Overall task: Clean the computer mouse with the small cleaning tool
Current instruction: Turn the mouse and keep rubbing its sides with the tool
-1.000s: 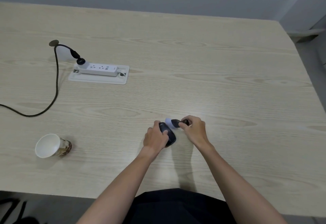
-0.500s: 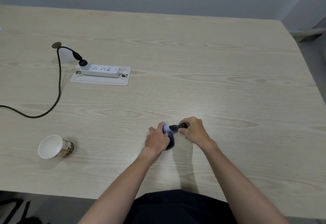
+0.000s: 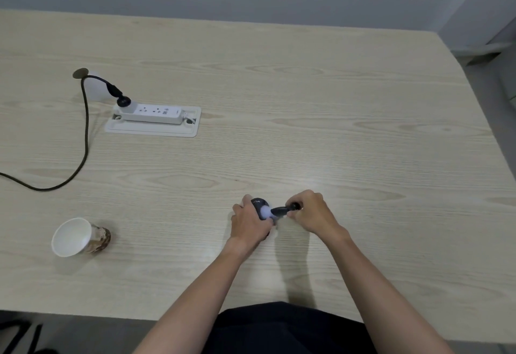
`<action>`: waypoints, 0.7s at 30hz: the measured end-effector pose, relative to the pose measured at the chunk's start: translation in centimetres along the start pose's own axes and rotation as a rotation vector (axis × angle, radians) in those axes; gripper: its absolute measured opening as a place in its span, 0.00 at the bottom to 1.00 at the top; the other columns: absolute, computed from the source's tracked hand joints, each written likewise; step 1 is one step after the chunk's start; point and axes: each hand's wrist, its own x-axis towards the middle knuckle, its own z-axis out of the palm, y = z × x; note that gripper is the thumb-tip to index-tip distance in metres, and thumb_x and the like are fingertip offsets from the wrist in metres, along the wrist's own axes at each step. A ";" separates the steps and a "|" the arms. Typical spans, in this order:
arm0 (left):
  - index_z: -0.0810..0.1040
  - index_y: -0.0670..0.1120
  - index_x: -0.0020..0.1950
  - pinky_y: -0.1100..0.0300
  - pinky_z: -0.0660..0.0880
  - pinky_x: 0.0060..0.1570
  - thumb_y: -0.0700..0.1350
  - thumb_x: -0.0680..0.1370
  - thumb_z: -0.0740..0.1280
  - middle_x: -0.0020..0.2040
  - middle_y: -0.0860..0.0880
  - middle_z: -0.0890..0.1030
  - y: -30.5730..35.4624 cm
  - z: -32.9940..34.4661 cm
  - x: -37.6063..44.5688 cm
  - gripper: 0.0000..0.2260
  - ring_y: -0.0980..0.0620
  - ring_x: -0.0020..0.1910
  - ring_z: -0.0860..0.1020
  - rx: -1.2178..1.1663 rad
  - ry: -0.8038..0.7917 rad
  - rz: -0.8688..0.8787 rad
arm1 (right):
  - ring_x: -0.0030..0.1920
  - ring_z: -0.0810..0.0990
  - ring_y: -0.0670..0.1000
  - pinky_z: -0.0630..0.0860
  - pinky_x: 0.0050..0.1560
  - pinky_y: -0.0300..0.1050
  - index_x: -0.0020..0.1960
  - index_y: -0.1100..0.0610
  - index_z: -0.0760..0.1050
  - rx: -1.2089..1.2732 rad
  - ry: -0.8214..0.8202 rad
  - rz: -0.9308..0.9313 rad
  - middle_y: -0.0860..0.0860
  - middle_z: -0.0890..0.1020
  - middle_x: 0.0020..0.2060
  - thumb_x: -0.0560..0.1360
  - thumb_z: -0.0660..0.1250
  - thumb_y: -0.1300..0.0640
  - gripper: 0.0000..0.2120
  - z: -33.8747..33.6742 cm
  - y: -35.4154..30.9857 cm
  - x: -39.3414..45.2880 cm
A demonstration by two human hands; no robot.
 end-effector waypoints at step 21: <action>0.62 0.47 0.71 0.60 0.72 0.48 0.51 0.71 0.73 0.62 0.42 0.75 -0.9 -1.6 0.3 0.34 0.46 0.56 0.77 -0.158 -0.036 -0.007 | 0.44 0.82 0.54 0.81 0.43 0.49 0.48 0.57 0.85 -0.044 0.003 -0.046 0.52 0.84 0.44 0.72 0.70 0.62 0.07 -1.8 -3.0 0.3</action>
